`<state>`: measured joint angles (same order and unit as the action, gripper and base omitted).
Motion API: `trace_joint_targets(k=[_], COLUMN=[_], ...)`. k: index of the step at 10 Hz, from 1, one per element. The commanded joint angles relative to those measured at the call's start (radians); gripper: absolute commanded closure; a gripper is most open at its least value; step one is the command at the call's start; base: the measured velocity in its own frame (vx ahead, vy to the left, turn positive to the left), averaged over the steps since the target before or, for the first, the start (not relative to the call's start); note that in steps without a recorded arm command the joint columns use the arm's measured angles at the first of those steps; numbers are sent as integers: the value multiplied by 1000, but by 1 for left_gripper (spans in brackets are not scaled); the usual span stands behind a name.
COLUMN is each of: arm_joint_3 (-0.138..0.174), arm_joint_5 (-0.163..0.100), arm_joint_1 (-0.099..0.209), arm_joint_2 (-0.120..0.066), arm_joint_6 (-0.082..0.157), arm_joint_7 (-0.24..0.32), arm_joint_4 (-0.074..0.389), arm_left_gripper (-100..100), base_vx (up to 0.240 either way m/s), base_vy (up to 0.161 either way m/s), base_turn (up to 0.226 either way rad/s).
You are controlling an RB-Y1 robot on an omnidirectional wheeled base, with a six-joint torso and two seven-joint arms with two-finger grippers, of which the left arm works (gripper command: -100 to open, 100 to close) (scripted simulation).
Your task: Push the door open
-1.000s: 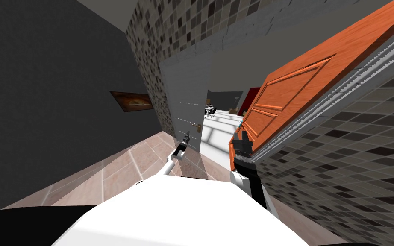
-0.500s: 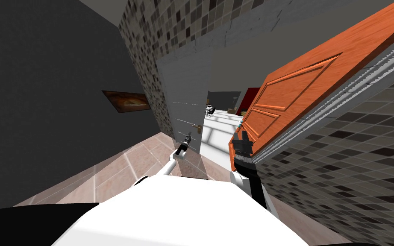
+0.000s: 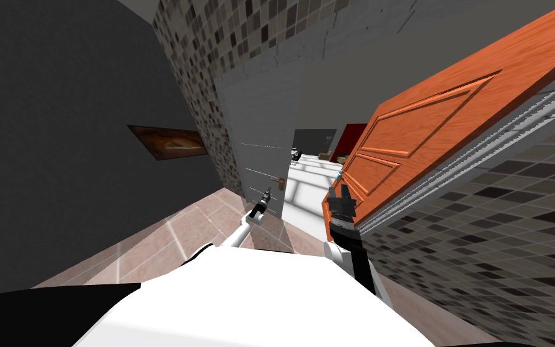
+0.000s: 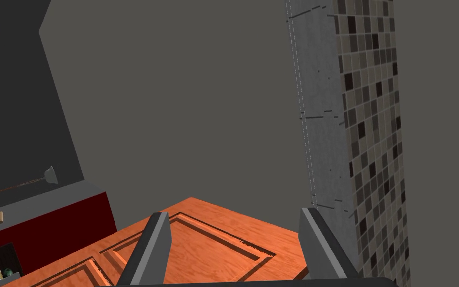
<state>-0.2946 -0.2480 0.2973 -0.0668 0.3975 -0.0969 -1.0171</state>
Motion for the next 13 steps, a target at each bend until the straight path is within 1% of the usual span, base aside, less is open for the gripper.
trace_joint_targets(k=[1, 2, 3, 6, 8, 9, 10, 11, 12, 13], arm_joint_3=[-7, -10, -17, -26, -36, -43, -46, -46, -49, -47], arm_joint_5=[-7, -11, -17, -27, -37, -44, -48, -48, -51, -49], arm_joint_1=[18, 26, 41, 63, 85, 100, 108, 108, 116, 108], arm_joint_2=[5, 7, 12, 20, 29, 35, 40, 40, 44, 40], arm_joint_6=[3, 3, 3, 4, 5, 5, 6, 6, 6, 0], arm_joint_7=[-1, -1, -2, -3, -4, -4, -5, -5, -5, -6], arm_joint_4=[32, 47, 73, 111, 150, 177, 191, 191, 204, 188], arm_left_gripper=[-100, -100, -100, -100, -100, -100, -100, -100, -100, -100], base_vx=[64, 63, 96, 77, 86, 93, 81, 54, 42, 20], base_vy=[45, 47, 64, 58, 65, 89, 69, 41, 36, 18], base_turn=[-39, -47, -63, -39, -60, -75, -40, -5, -19, -7])
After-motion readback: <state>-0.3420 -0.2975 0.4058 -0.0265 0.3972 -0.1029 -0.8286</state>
